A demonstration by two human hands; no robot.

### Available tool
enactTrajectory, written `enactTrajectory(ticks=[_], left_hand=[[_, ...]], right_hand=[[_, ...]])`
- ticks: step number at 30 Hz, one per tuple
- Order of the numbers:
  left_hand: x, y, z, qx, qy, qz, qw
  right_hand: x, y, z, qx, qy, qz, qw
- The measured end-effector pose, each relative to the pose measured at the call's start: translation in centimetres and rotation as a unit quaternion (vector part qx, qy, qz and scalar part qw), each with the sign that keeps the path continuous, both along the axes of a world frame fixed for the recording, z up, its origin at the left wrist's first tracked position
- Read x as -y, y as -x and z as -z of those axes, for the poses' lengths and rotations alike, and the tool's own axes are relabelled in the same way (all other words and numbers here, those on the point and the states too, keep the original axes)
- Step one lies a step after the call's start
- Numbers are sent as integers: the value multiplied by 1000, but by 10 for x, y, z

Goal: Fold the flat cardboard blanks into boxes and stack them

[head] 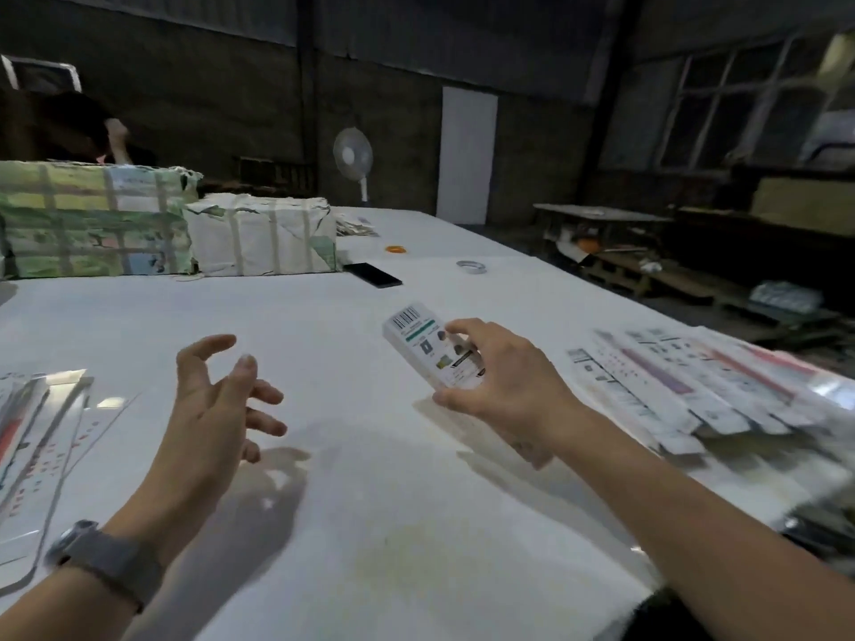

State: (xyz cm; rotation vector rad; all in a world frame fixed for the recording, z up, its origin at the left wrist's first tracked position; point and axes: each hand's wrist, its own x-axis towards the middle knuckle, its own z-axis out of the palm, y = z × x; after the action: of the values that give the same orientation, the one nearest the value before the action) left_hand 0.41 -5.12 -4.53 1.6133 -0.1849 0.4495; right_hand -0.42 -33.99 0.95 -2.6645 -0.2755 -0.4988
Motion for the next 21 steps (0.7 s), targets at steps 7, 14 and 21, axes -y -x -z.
enactTrajectory(ticks=[7,14,21], left_hand=[[6,-1,9,-19,-18,42,999],[2,-4,10,-50,-21,19,998],[10,10,-1,-53,-70,27,996]], right_hand=[[154,24,-1,-87,120,242,959],[191,2,4,-34,253,327,910],[78,-18,-2,26,160,128,978]])
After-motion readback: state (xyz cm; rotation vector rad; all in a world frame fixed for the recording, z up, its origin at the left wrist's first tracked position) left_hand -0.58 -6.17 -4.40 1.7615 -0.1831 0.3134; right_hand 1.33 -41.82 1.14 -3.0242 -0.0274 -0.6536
